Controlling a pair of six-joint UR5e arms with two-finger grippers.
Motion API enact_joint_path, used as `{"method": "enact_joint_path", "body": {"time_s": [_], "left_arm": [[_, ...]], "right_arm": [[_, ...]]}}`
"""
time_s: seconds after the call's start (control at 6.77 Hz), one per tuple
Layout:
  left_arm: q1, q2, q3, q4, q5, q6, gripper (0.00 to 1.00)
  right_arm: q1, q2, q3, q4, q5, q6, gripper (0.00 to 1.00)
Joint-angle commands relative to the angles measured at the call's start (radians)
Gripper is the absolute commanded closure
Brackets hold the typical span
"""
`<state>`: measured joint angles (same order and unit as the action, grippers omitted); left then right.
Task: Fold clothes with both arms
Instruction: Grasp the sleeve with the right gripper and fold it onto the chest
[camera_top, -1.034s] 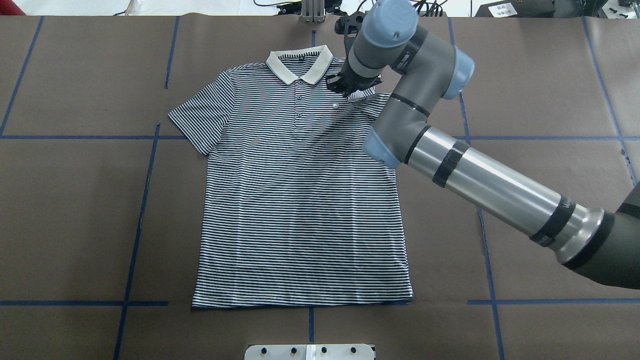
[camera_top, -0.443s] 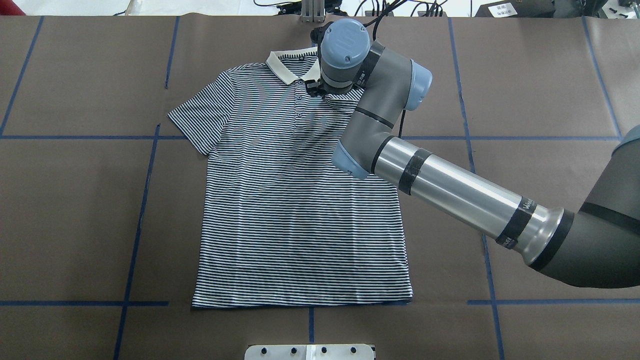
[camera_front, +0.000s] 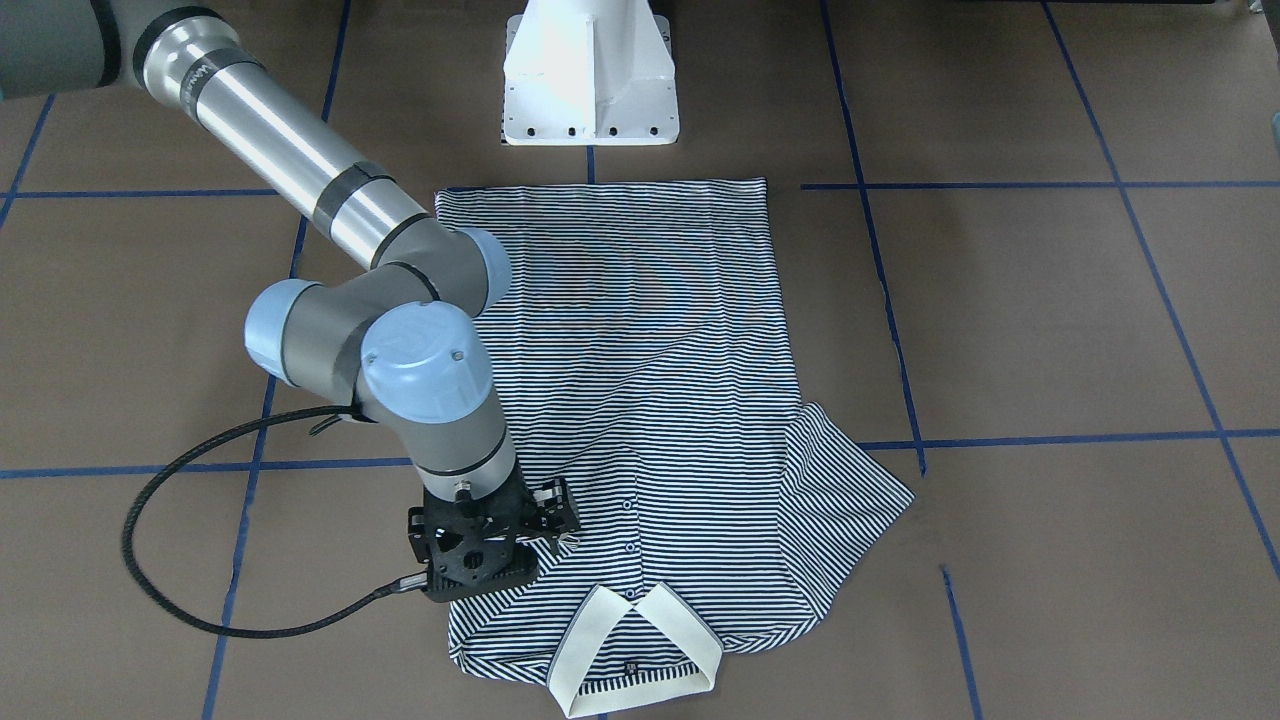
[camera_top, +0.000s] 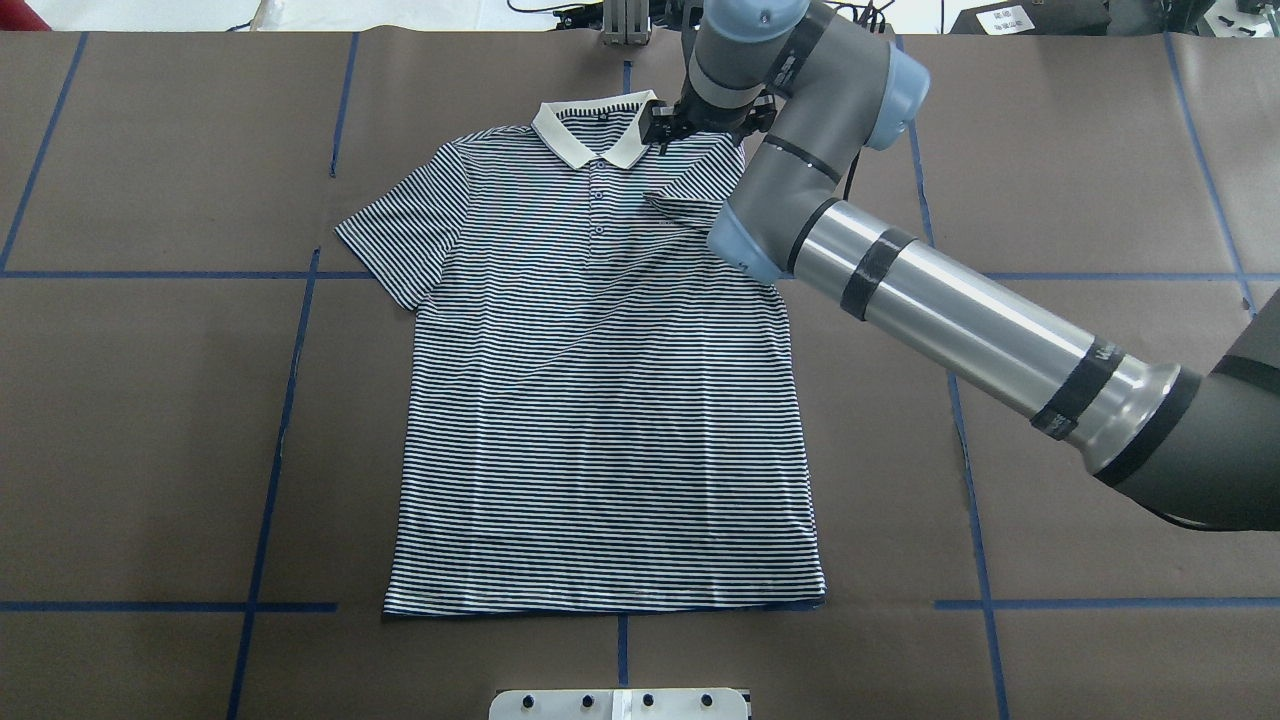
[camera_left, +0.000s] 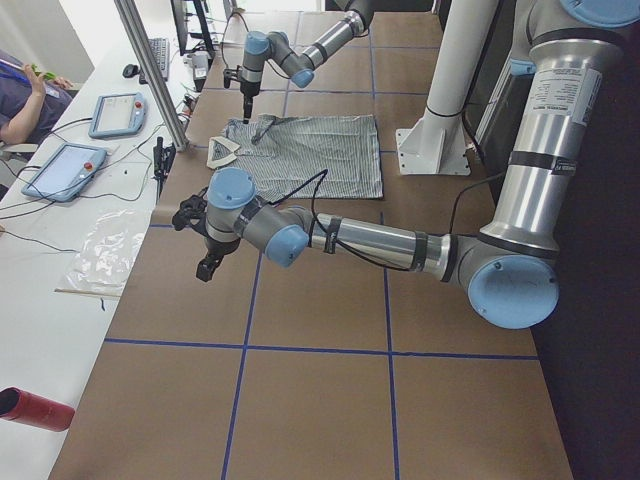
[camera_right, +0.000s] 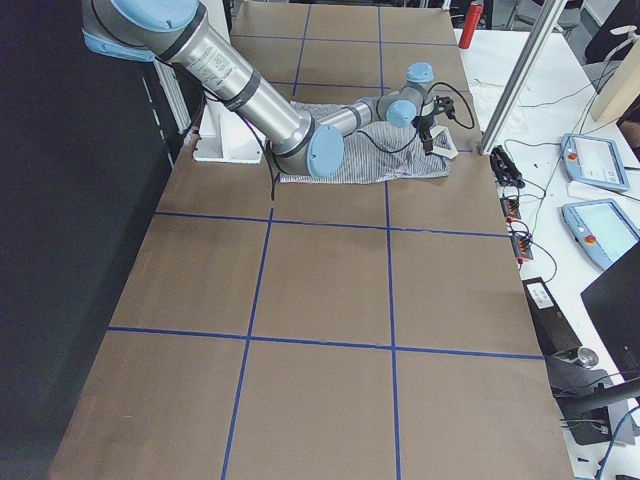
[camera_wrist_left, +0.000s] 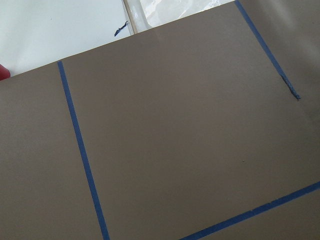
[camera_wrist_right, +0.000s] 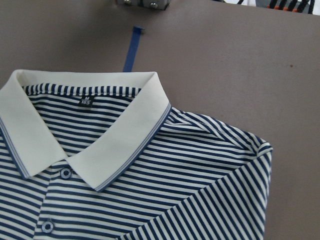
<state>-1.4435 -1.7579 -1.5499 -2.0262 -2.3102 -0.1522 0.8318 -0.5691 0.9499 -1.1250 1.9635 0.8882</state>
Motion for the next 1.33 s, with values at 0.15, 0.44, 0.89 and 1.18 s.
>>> {"method": "enact_joint_path", "body": {"time_s": [0.15, 0.44, 0.89, 1.18], "left_arm": [[0.0, -0.028, -0.006, 0.0, 0.0, -0.027, 0.0], [0.0, -0.037, -0.004, 0.001, 0.0, -0.036, 0.0], [0.0, -0.048, 0.004, 0.001, 0.002, -0.036, 0.0], [0.0, -0.048, 0.004, 0.001, 0.002, -0.036, 0.0]], "right_arm": [[0.041, -0.159, 0.084, 0.008, 0.136, 0.014, 0.01], [0.014, -0.16, 0.083, 0.007, 0.135, 0.012, 0.01], [-0.026, -0.149, 0.076, 0.008, 0.127, 0.012, 0.06], [-0.049, -0.094, 0.044, 0.01, 0.126, 0.012, 0.05]]}}
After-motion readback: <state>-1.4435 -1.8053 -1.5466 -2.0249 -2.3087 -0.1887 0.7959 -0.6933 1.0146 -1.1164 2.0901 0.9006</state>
